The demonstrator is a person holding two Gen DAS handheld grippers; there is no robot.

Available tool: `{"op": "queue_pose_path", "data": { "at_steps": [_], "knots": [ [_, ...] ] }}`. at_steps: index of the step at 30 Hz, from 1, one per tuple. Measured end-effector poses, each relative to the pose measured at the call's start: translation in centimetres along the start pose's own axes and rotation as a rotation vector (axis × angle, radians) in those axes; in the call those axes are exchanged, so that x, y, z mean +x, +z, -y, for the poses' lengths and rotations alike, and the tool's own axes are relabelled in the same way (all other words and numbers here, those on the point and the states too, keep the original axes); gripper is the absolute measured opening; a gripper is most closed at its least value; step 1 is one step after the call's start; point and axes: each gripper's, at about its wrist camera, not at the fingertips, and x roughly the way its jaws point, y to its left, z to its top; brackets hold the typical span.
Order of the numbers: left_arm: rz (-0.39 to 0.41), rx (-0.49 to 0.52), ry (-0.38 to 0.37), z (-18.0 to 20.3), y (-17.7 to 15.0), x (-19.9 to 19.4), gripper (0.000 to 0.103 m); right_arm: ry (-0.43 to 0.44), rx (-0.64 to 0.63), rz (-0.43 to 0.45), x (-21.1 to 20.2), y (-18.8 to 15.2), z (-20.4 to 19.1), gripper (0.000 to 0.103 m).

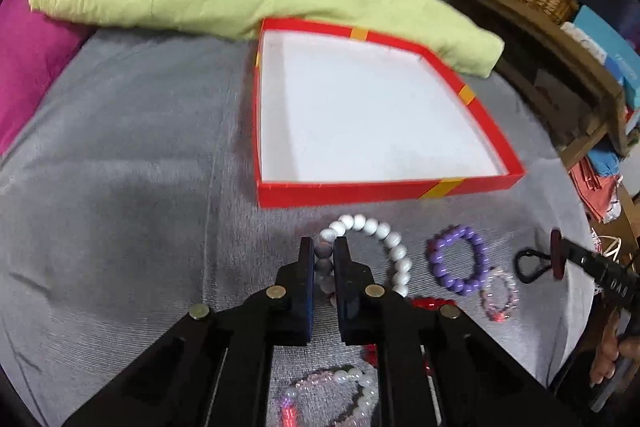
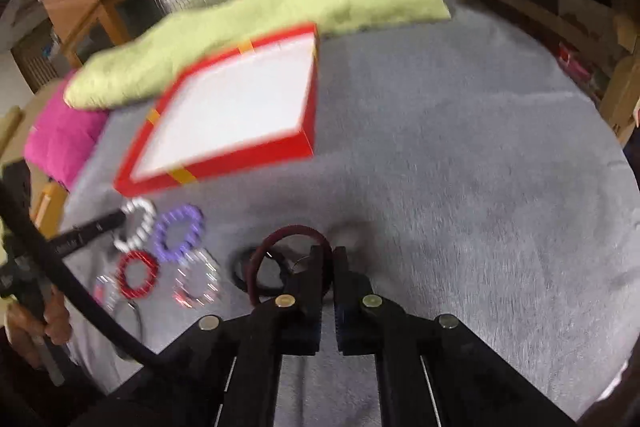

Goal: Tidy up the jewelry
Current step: 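Carry both items into the red tray and open both tools to release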

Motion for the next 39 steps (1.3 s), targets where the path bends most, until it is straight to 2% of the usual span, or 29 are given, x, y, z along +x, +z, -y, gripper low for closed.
{"op": "queue_pose_path", "data": {
  "at_steps": [6, 12, 15, 19, 27, 29, 31, 32, 34, 35, 39],
  "knots": [
    [0.132, 0.043, -0.045, 1.2, 0.9, -4.0, 0.009, 0.137, 0.035, 0.163, -2.2, 1.8, -0.7, 0.005],
    [0.196, 0.08, -0.053, 2.7, 4.0, -5.4, 0.009, 0.263, 0.074, 0.212, -0.6, 5.1, -2.0, 0.005],
    [0.192, 0.074, -0.039, 3.2, 5.8, -4.4, 0.009, 0.264, 0.066, 0.213, 1.2, 7.0, -3.4, 0.005],
    [0.177, 0.057, -0.032, 3.1, 7.6, -1.9, 0.009, 0.249, 0.074, 0.153, 5.2, 9.1, -4.9, 0.005],
    [0.09, 0.07, 0.004, 2.4, 7.2, 2.4, 0.009, 0.199, 0.043, 0.052, 10.6, 10.5, -6.4, 0.008],
    [0.074, 0.064, 0.003, 2.2, 7.2, 2.9, 0.01, 0.192, 0.04, 0.046, 10.8, 10.8, -6.5, 0.008],
    [0.057, 0.042, -0.012, 1.7, 7.2, 3.1, 0.012, 0.176, 0.043, 0.046, 10.6, 10.8, -6.3, 0.016],
    [0.057, 0.032, -0.011, 1.5, 7.2, 2.9, 0.015, 0.18, 0.051, 0.051, 10.4, 10.8, -6.0, 0.022],
    [0.062, 0.02, 0.0, 1.2, 7.0, 2.7, 0.027, 0.188, 0.071, 0.067, 9.8, 10.8, -5.6, 0.028],
    [0.068, 0.016, 0.007, 1.1, 6.9, 2.4, 0.034, 0.19, 0.081, 0.078, 9.4, 10.8, -5.3, 0.03],
    [0.083, 0.02, 0.023, 1.0, 6.5, 1.2, 0.036, 0.185, 0.082, 0.12, 7.4, 10.7, -4.8, 0.03]
  ]
}}
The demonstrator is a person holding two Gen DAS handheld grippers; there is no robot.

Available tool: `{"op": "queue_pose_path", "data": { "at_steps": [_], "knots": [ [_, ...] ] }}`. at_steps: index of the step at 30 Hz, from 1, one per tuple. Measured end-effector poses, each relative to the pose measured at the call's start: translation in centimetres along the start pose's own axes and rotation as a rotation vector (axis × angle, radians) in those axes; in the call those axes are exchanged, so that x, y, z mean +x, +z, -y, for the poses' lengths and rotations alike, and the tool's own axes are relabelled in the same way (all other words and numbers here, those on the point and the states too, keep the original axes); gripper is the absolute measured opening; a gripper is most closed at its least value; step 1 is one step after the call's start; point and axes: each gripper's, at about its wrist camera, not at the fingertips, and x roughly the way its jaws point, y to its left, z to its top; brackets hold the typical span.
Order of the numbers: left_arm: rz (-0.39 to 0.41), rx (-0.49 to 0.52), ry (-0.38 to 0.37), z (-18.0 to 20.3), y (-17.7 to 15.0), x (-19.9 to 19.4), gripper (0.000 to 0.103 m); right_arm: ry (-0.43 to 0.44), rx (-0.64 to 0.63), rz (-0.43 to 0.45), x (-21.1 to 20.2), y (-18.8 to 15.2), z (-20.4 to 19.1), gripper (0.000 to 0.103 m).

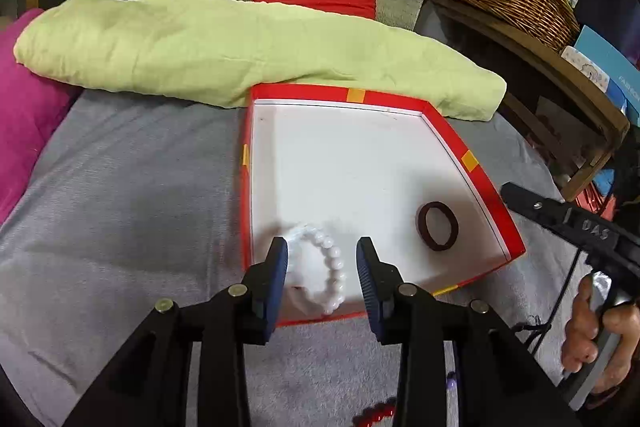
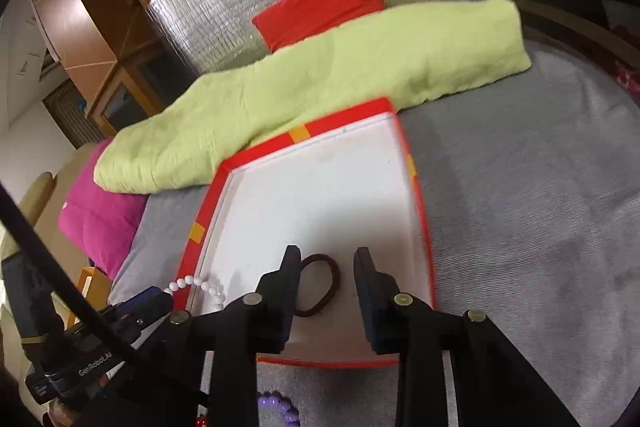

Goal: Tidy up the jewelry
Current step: 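Carry both items into the red tray and open both tools to release, then grasp the black hair tie with the right tool while the left tool grasps the pink bead bracelet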

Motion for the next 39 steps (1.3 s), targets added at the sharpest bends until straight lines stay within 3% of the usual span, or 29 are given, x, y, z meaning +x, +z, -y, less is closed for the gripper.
{"op": "queue_pose_path", "data": {
  "at_steps": [7, 9, 11, 17, 21, 24, 31, 32, 33, 34, 39],
  "knots": [
    [-0.016, 0.068, -0.017, 1.3, -1.3, -2.5, 0.038, -0.036, -0.026, -0.017, -3.8, -0.6, 0.7, 0.03],
    [-0.019, 0.09, -0.019, 1.7, -1.7, -3.1, 0.043, -0.05, -0.045, -0.039, -4.7, -1.0, 1.0, 0.03],
    [-0.033, 0.103, -0.036, 2.0, -2.3, -3.4, 0.049, -0.064, -0.078, -0.066, -5.7, -1.6, 1.4, 0.03],
    [-0.123, 0.17, -0.092, 3.8, -4.6, -3.2, 0.049, -0.073, -0.141, -0.218, -7.6, -4.3, 3.6, 0.03],
    [-0.176, 0.213, -0.11, 4.9, -5.8, -2.3, 0.049, -0.062, -0.141, -0.262, -8.6, -6.3, 5.4, 0.032],
    [-0.213, 0.228, -0.114, 5.4, -6.3, -1.4, 0.049, -0.068, -0.134, -0.292, -8.6, -7.8, 6.2, 0.043],
    [-0.242, 0.175, -0.137, 4.2, -6.1, -0.8, 0.049, -0.079, -0.179, -0.35, -6.1, -8.5, 4.8, 0.044],
    [-0.246, 0.178, -0.145, 4.3, -6.2, -0.7, 0.049, -0.091, -0.188, -0.359, -5.8, -8.7, 4.5, 0.035],
    [-0.249, 0.184, -0.152, 4.3, -6.3, -0.7, 0.049, -0.12, -0.213, -0.35, -5.6, -9.0, 4.1, 0.016],
    [-0.254, 0.196, -0.164, 4.5, -6.3, -0.6, 0.049, -0.133, -0.241, -0.339, -5.6, -9.1, 3.7, 0.009],
    [-0.253, 0.19, -0.192, 3.3, -5.7, -1.8, 0.048, -0.122, -0.241, -0.239, -6.8, -7.9, 2.3, 0.007]
  ]
}}
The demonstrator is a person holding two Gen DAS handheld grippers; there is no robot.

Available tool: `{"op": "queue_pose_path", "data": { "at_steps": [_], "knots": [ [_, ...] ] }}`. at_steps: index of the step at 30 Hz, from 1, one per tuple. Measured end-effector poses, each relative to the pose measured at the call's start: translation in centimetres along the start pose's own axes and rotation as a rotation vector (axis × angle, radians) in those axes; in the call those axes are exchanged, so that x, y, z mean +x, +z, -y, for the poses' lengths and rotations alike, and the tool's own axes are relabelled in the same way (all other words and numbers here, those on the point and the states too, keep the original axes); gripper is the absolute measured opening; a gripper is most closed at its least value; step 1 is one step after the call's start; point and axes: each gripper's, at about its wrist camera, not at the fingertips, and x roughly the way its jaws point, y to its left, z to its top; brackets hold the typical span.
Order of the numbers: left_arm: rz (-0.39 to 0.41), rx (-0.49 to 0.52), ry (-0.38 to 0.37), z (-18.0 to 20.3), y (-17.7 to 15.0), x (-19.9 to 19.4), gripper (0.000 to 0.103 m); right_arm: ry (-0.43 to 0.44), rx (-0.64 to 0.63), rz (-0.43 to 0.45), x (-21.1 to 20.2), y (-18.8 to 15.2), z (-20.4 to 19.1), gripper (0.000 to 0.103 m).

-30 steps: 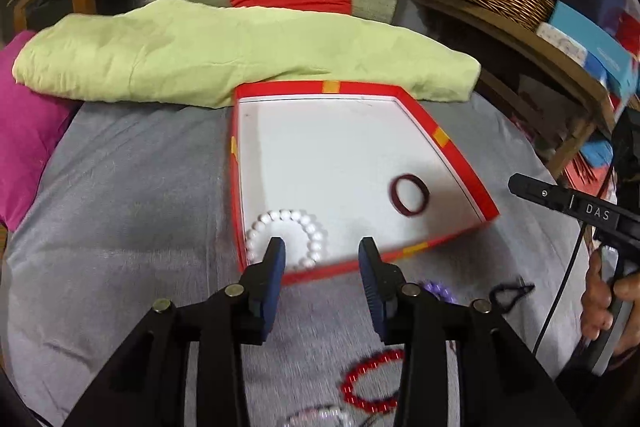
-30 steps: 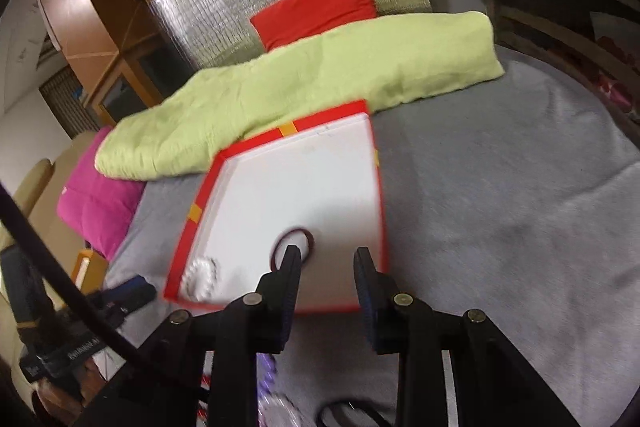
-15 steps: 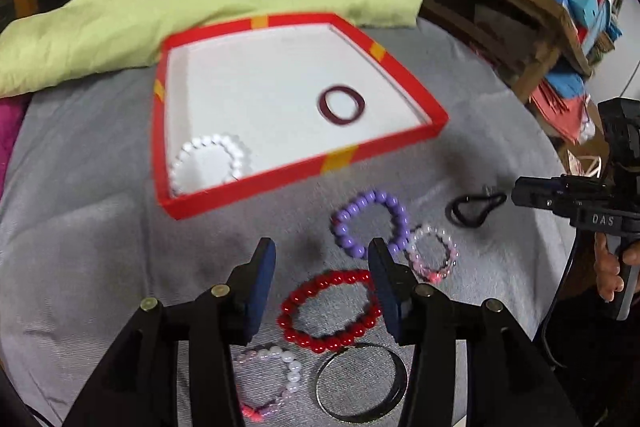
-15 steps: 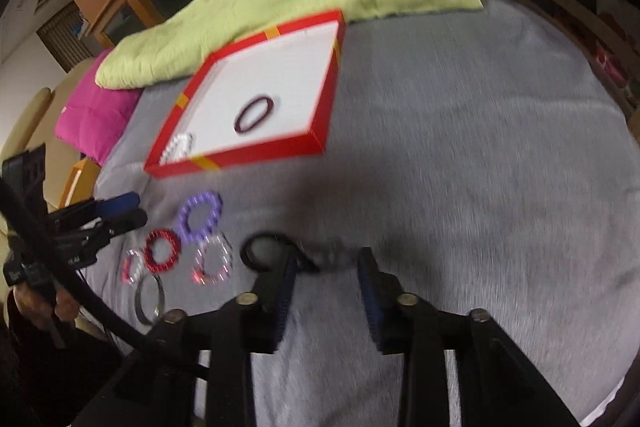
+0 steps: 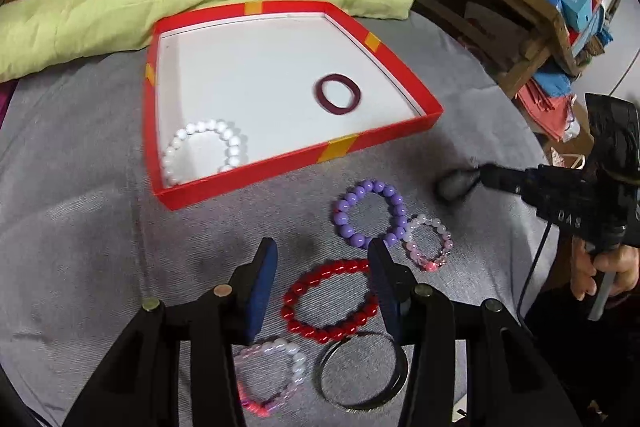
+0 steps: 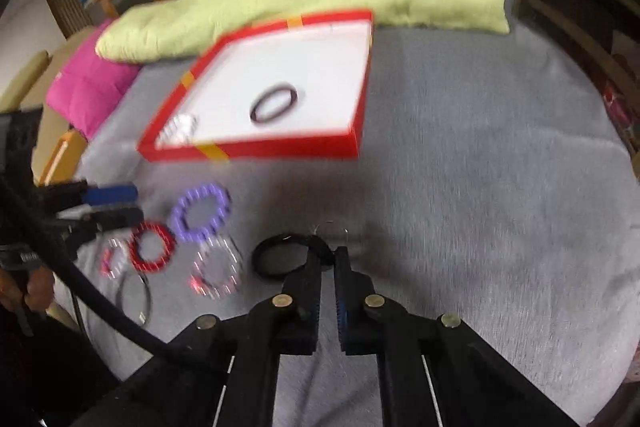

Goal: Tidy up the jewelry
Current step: 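Grasp the black hair tie with the right tool while the left tool grasps the pink bead bracelet, then lower both held items into the red tray and open both tools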

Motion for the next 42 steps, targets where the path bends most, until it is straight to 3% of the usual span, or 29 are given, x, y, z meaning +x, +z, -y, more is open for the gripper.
{"op": "queue_pose_path", "data": {
  "at_steps": [6, 9, 11, 15, 18, 21, 24, 26, 29, 34, 40, 41, 42],
  "knots": [
    [0.005, -0.075, 0.035, -3.1, -1.6, -2.0, 0.048, 0.036, 0.109, 0.086, -1.3, 1.9, 0.3, 0.007],
    [-0.008, -0.137, 0.069, -4.4, -3.4, -2.7, 0.048, 0.068, 0.128, 0.099, -1.5, 2.8, -0.1, 0.007],
    [0.007, -0.187, 0.054, -4.6, -5.1, -3.8, 0.048, 0.088, 0.131, 0.104, -1.5, 3.3, -0.5, 0.007],
    [0.028, -0.118, 0.01, -1.1, -7.7, -4.7, 0.048, 0.108, 0.129, 0.098, -1.1, 3.4, -1.6, 0.007],
    [-0.011, -0.032, 0.012, 1.8, -9.4, -4.1, 0.048, 0.116, 0.121, 0.092, -0.8, 3.2, -2.1, 0.007],
    [-0.036, -0.076, 0.046, 1.6, -10.6, -3.4, 0.048, 0.124, 0.115, 0.095, -0.8, 3.1, -2.3, 0.007],
    [-0.011, -0.126, 0.119, 0.0, -10.7, -3.7, 0.048, 0.128, 0.115, 0.091, -0.7, 3.0, -2.4, 0.007],
    [0.006, -0.1, 0.185, -0.3, -10.6, -3.9, 0.048, 0.131, 0.118, 0.089, -0.7, 3.1, -2.3, 0.007],
    [-0.028, -0.055, 0.264, -0.6, -10.6, -2.7, 0.048, 0.135, 0.126, 0.093, -0.7, 3.2, -2.2, 0.007],
    [-0.007, -0.039, 0.218, -0.6, -9.6, -1.7, 0.048, 0.139, 0.128, 0.083, -0.4, 3.2, -2.5, 0.007],
    [0.024, -0.024, 0.215, -0.7, -8.3, -0.6, 0.048, 0.142, 0.133, 0.092, 0.0, 3.5, -3.0, 0.007],
    [0.028, -0.02, 0.224, -0.7, -8.3, -0.5, 0.043, 0.143, 0.137, 0.099, 0.0, 3.6, -2.9, 0.007],
    [0.035, -0.018, 0.233, -0.8, -8.3, -0.6, 0.029, 0.144, 0.14, 0.105, -0.1, 3.7, -2.9, 0.007]
  ]
}}
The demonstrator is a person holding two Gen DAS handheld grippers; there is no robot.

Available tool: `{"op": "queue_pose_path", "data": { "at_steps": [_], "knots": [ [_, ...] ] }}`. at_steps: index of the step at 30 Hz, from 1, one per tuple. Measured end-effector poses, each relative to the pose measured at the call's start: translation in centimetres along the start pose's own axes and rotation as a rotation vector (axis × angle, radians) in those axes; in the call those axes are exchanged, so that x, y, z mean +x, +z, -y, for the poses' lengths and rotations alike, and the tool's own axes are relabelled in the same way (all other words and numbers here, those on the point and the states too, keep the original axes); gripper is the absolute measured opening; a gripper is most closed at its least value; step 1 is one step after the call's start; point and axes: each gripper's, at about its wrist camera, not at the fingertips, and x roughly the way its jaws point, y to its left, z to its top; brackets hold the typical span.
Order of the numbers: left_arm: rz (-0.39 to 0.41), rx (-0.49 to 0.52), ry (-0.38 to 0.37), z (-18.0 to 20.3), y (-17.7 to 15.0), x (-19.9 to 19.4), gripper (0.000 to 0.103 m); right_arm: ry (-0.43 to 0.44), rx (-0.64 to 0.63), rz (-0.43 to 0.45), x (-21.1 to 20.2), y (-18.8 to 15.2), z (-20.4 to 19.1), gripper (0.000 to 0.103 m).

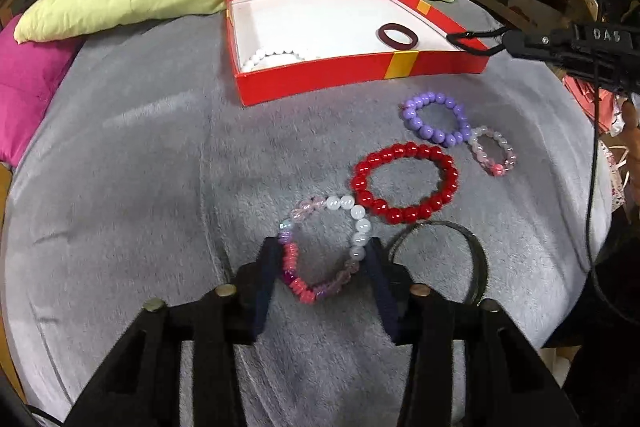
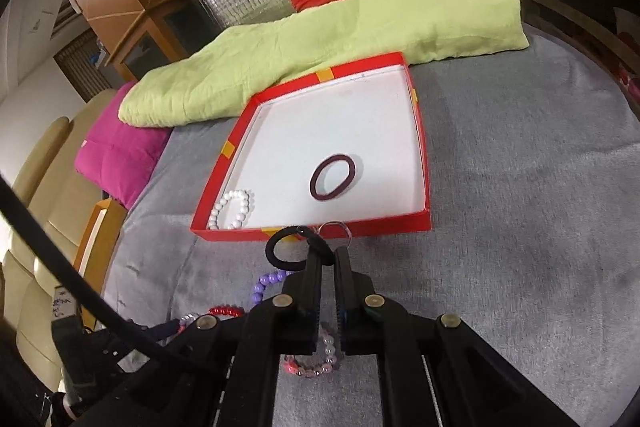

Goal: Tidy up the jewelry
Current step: 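Lower both held items into the red tray and open both tools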

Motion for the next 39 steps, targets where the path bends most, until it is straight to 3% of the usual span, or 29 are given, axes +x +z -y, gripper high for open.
{"op": "queue_pose_path", "data": {
  "at_steps": [1, 2, 5, 7, 14, 24, 29, 33, 38, 39],
  "knots": [
    [0.007, 0.0, 0.003, 0.0, -0.1, -0.2, 0.018, 0.003, 0.002, 0.01, -0.1, 0.1, 0.0, 0.007],
    [0.014, -0.009, -0.003, -0.2, 0.0, -0.4, 0.014, 0.007, 0.004, 0.019, -0.2, 0.2, 0.0, 0.007],
    [0.03, -0.036, -0.006, -0.8, 0.4, -0.3, 0.014, 0.018, 0.011, 0.052, -0.6, 0.6, 0.1, 0.007],
    [0.046, -0.052, -0.007, -1.2, 0.7, -0.6, 0.005, 0.025, 0.017, 0.08, -1.0, 0.9, 0.1, 0.007],
    [0.177, -0.033, -0.023, -1.6, 6.0, -3.1, 0.005, 0.013, 0.048, 0.174, -1.2, 2.6, 0.6, 0.007],
    [0.315, -0.033, -0.079, 0.1, 15.0, -3.2, 0.005, -0.038, 0.056, 0.185, 2.6, 6.2, 0.9, 0.007],
    [0.286, -0.025, -0.103, 1.4, 17.9, 0.4, 0.006, -0.075, 0.1, 0.148, 5.3, 8.0, 2.3, 0.007],
    [0.212, -0.024, -0.113, 1.9, 18.1, 3.7, 0.006, -0.1, 0.104, 0.12, 7.6, 9.3, 3.2, 0.009],
    [0.135, -0.015, -0.091, 2.3, 17.5, 5.8, 0.009, -0.073, 0.089, 0.117, 8.8, 10.4, 2.7, 0.01],
    [0.132, -0.01, -0.087, 2.3, 17.5, 5.7, 0.014, -0.069, 0.084, 0.126, 8.8, 10.5, 2.6, 0.017]
  ]
}}
